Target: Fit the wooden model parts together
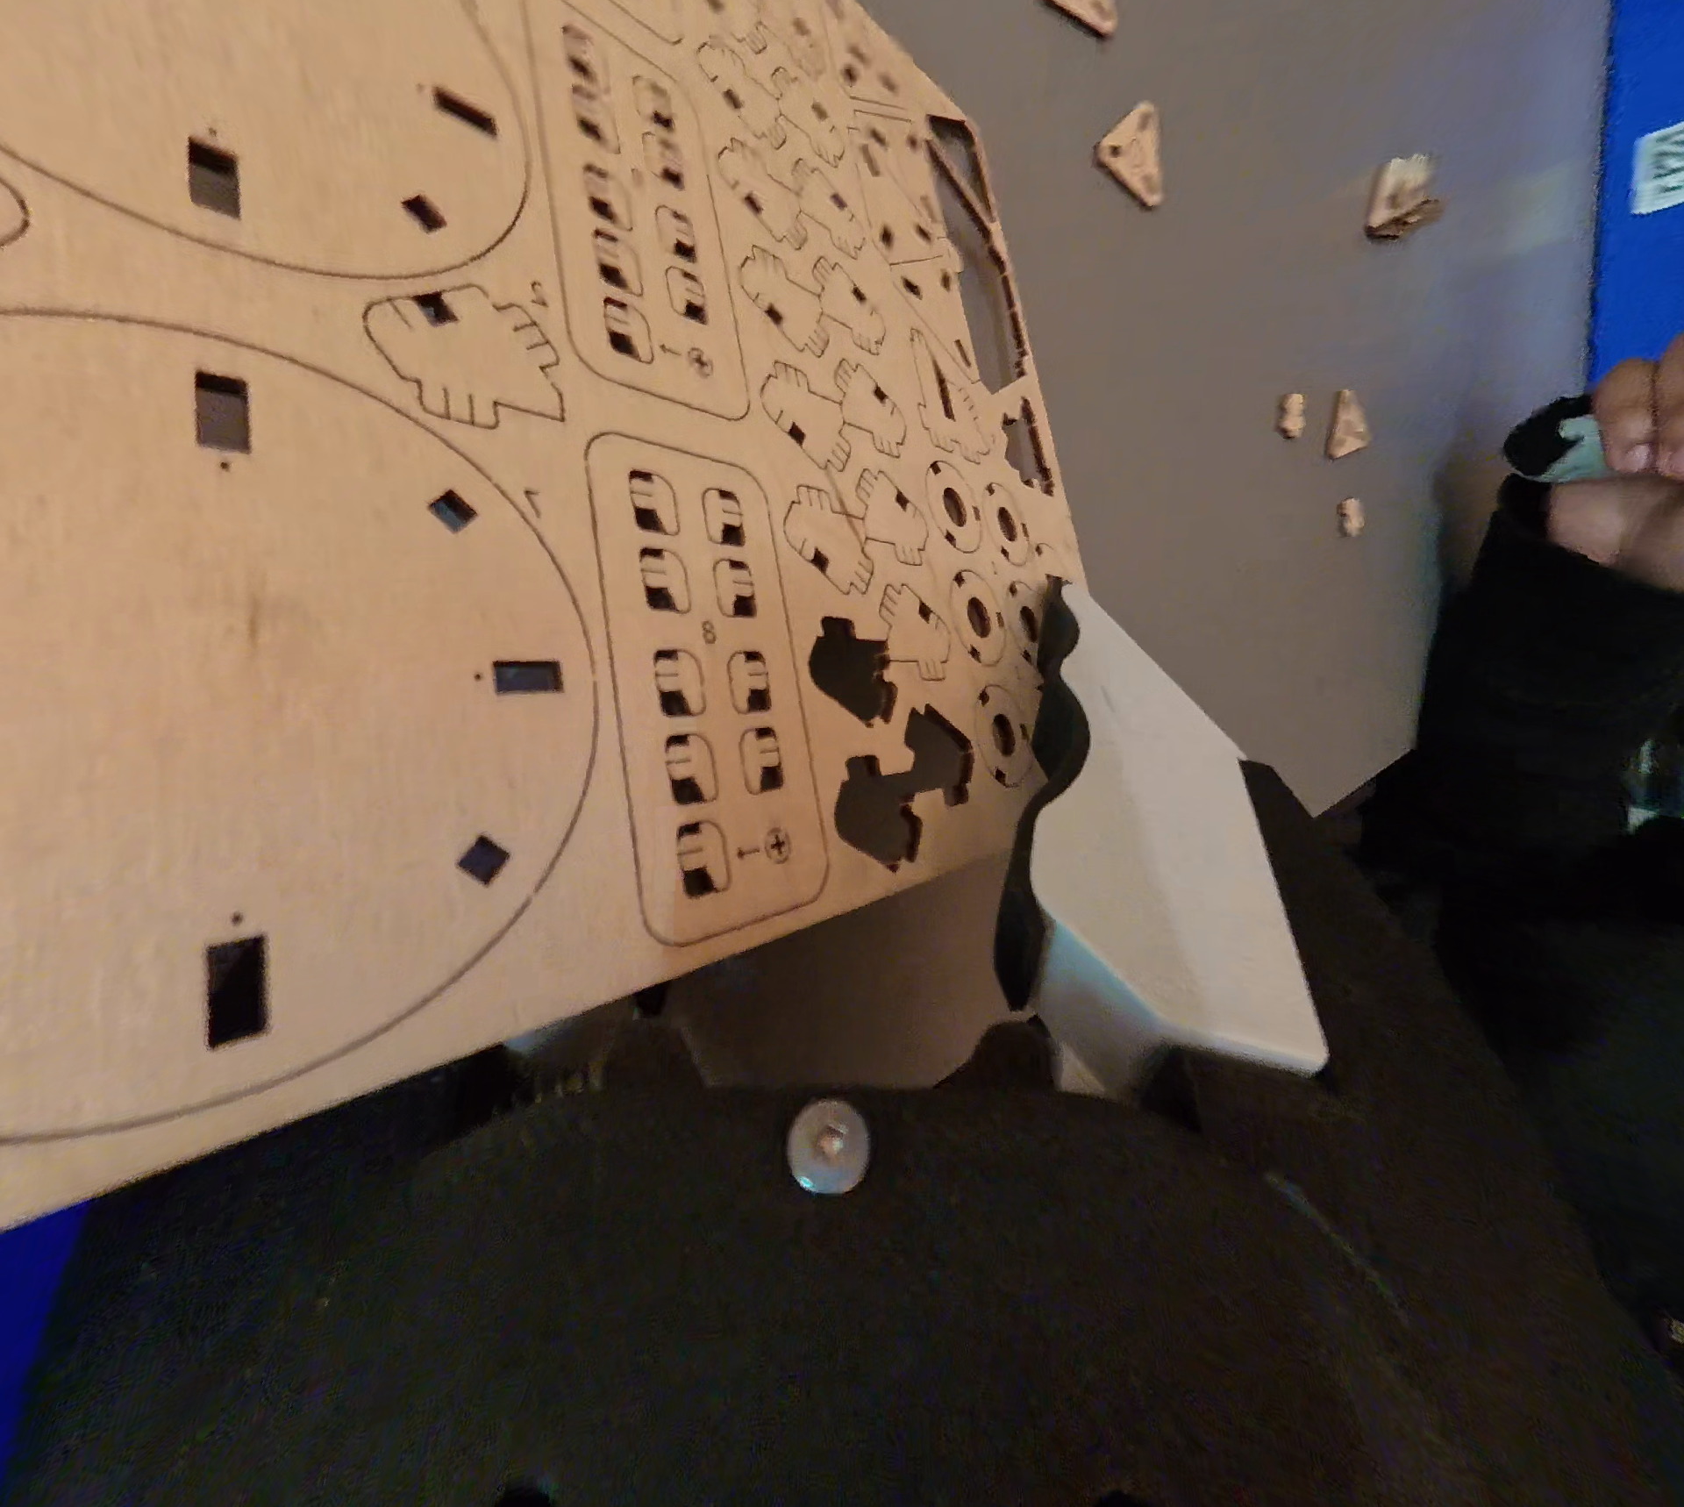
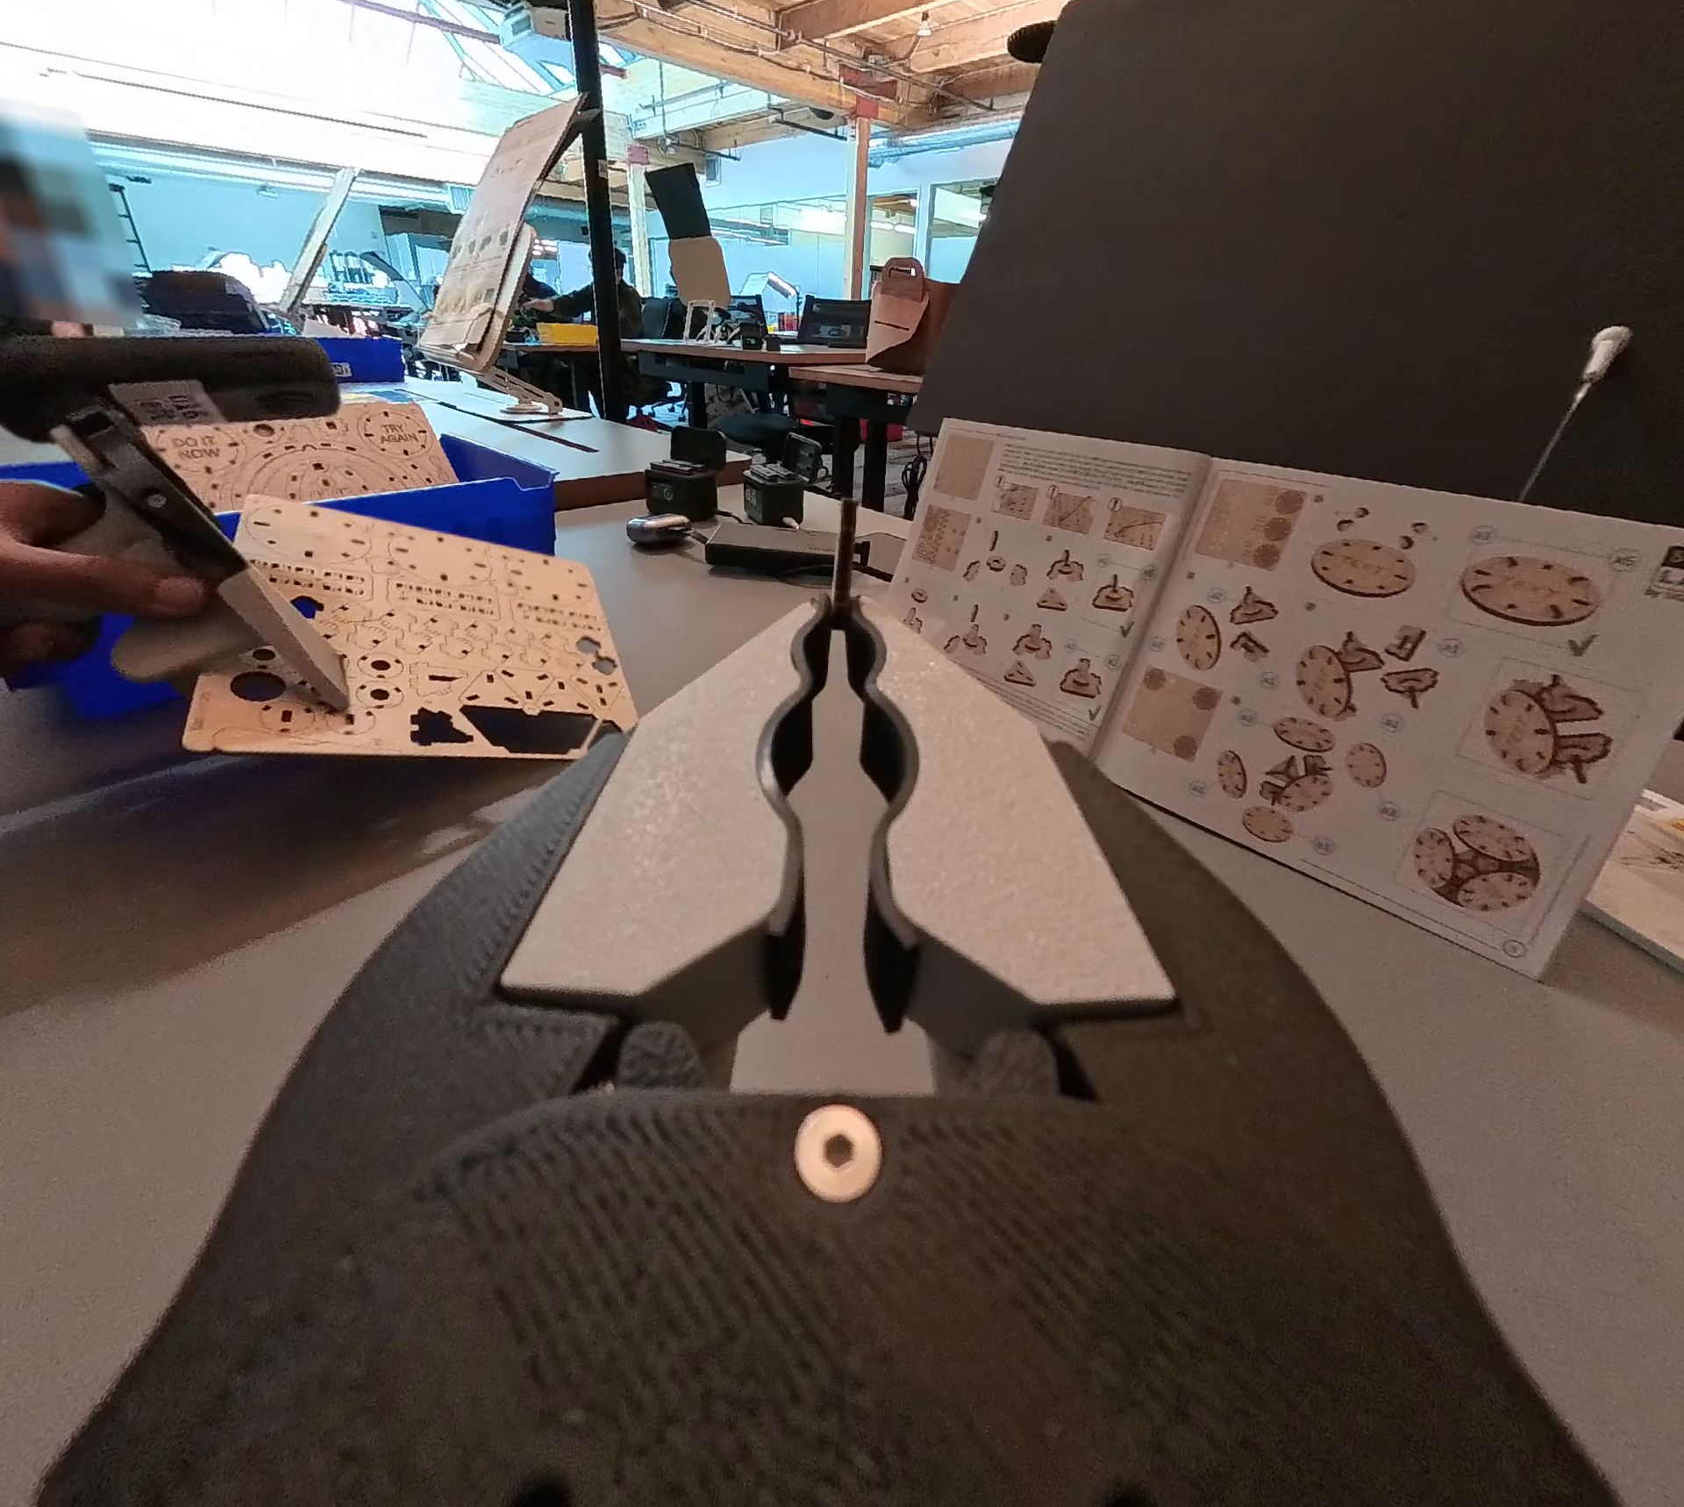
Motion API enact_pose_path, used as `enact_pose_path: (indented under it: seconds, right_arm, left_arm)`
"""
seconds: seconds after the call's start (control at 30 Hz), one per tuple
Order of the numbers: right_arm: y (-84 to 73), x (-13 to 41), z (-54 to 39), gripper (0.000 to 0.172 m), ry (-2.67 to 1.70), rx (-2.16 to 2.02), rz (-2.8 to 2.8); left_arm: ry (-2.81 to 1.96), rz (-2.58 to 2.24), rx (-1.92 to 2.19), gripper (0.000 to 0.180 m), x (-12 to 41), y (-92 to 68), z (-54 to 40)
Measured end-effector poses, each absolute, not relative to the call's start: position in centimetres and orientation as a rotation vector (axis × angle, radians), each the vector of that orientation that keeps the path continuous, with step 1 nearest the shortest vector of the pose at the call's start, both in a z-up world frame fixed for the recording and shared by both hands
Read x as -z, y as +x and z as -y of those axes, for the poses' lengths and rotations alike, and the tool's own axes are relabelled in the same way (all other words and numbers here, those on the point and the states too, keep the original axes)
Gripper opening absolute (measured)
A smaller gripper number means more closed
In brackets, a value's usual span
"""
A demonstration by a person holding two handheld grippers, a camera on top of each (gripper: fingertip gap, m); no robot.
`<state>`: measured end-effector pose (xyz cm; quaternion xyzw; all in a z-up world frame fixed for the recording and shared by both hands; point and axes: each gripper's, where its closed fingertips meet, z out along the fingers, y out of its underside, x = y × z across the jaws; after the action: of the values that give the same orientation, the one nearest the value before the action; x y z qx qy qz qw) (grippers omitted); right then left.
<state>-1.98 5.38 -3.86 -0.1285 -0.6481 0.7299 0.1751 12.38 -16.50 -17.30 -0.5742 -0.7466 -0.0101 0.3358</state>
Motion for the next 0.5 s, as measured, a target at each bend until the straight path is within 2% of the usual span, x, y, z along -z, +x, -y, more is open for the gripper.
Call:
enact_pose_path:
  seconds: [0.1, 0.33, 0.5]
  right_arm:
    - [-1.9, 4.0, -5.3, 0.001, -0.36, -2.062, 1.843]
    - [-1.7, 4.0, -5.1, 0.001, -0.354, -2.07, 1.847]
    - [-1.7, 3.9, -5.2, 0.001, -0.366, -2.081, 1.846]
  left_arm:
    - [-1.542, 2.039, -0.028, 0.106, 17.3, 12.7, 17.1]
    - [-1.597, 1.937, 0.056, 0.116, 14.6, 11.7, 14.9]
    - [-1.624, 1.815, 0.105, 0.099, 12.7, 12.3, 13.7]
